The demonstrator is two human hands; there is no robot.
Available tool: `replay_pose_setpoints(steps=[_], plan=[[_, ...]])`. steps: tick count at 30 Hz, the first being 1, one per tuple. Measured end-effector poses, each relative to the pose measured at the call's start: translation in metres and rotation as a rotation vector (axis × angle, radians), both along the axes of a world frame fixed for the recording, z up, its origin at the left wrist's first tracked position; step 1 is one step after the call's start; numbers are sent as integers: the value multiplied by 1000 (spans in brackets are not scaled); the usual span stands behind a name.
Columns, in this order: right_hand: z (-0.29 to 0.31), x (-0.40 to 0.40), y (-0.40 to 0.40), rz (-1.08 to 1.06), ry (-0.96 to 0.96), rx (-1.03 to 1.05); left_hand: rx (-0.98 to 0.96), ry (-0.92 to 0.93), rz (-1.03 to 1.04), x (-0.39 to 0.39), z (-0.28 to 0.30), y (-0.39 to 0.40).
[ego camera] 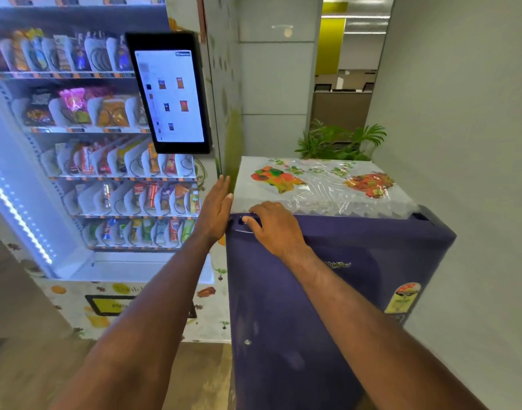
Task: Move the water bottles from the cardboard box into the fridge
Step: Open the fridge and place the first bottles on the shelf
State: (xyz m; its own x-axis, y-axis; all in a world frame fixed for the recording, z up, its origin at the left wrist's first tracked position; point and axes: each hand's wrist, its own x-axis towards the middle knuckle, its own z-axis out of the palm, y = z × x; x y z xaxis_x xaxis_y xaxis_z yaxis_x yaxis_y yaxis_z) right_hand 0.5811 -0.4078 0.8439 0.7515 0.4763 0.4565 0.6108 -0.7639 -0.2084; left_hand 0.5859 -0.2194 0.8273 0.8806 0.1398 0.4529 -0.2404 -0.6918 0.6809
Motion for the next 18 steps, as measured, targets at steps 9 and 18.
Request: replay_pose_setpoints(steps=[9,18], plan=[[-9,12,2,-20,-51,-33,45,230,-76,63,16,12],[-4,11,5,-37,15,-36,188,423,-233,83,18,-3]])
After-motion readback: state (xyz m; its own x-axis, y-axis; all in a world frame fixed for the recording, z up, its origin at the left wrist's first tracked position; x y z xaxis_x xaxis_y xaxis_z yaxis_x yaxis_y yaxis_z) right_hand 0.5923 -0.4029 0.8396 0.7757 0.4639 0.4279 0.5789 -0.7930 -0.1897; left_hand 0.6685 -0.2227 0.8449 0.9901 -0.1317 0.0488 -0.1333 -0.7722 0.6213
